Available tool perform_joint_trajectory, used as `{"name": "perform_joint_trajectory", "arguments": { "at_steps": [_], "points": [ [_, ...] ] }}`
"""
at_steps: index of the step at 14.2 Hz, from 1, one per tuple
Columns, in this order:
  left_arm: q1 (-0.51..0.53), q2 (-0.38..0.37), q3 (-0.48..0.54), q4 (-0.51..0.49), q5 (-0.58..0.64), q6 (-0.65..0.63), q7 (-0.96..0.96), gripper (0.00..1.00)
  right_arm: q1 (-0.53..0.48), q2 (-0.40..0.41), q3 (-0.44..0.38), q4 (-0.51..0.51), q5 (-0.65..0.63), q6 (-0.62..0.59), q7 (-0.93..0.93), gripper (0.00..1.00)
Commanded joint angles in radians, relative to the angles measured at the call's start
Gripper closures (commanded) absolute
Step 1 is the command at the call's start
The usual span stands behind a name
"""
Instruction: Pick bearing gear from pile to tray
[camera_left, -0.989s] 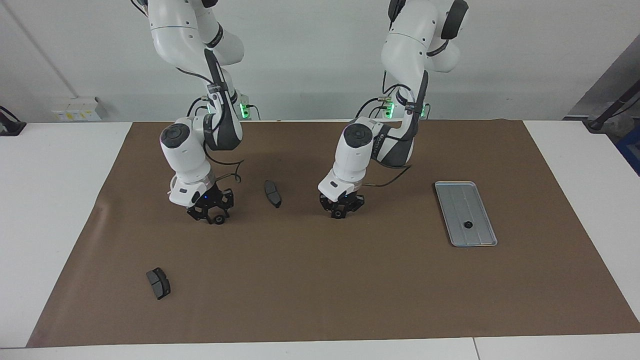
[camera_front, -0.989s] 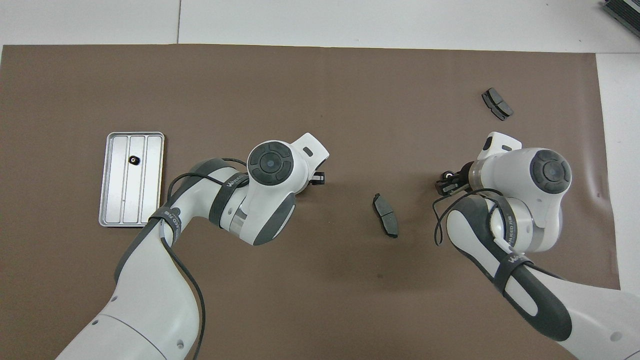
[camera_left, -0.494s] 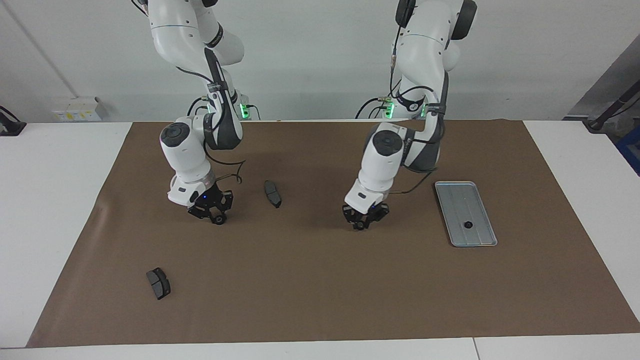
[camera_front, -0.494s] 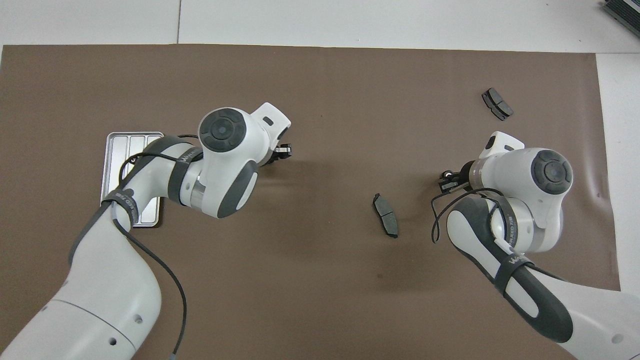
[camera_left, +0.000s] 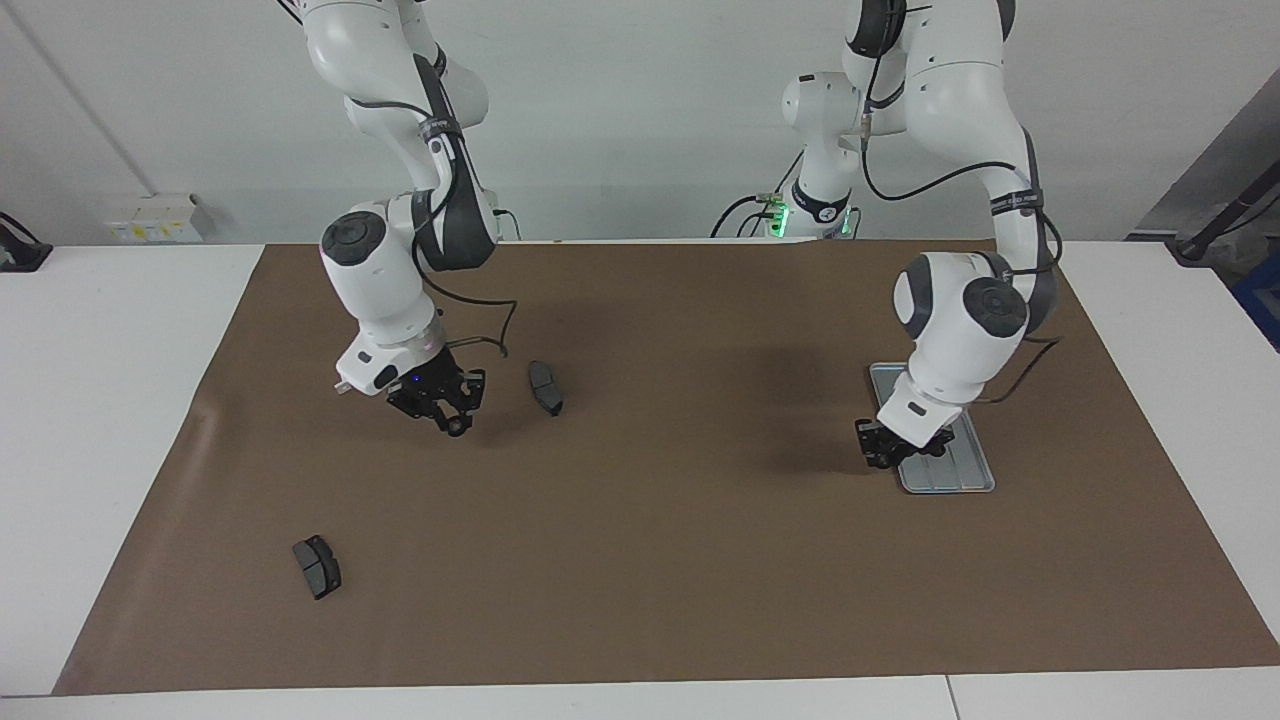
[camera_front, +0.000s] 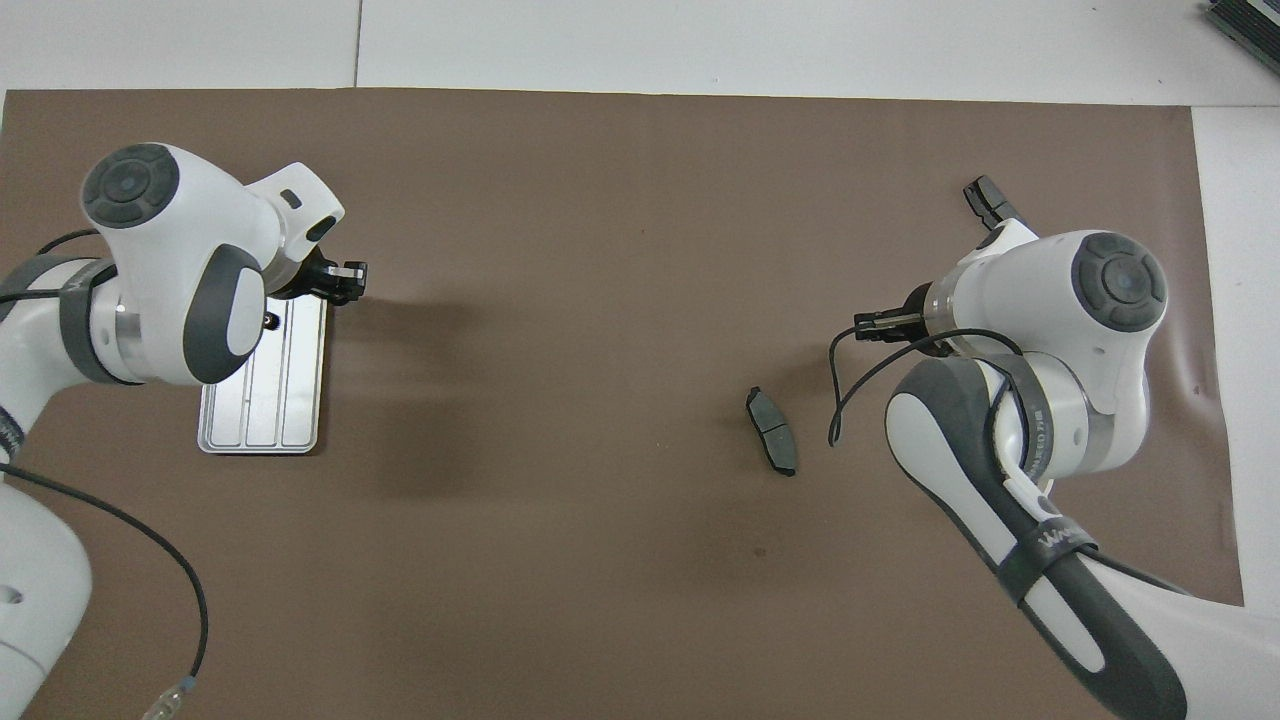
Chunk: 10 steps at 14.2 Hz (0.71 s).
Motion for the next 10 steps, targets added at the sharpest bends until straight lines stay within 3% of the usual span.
{"name": "perform_joint_trajectory", "arguments": {
  "at_steps": [1, 6, 7, 10],
  "points": [
    [0.066, -0.121, -0.013, -0.168, 0.003, 0.003, 0.143, 0.97, 0.010, 0.026, 0.072, 0.058, 0.009, -0.015, 0.193, 1.00],
    [0.122, -0.190, -0.012, -0.294, 0.003, 0.020, 0.266, 0.95, 0.037, 0.105, 0.251, 0.095, -0.051, 0.098, 0.621, 1.00],
    [0.122, -0.193, -0.012, -0.297, 0.003, 0.021, 0.265, 0.89, 0.040, 0.119, 0.271, 0.098, -0.101, 0.121, 0.693, 1.00],
    [0.119, -0.193, -0.012, -0.296, 0.003, 0.021, 0.265, 0.52, 0.066, 0.225, 0.335, 0.182, -0.218, 0.163, 0.894, 1.00]
  ]
}}
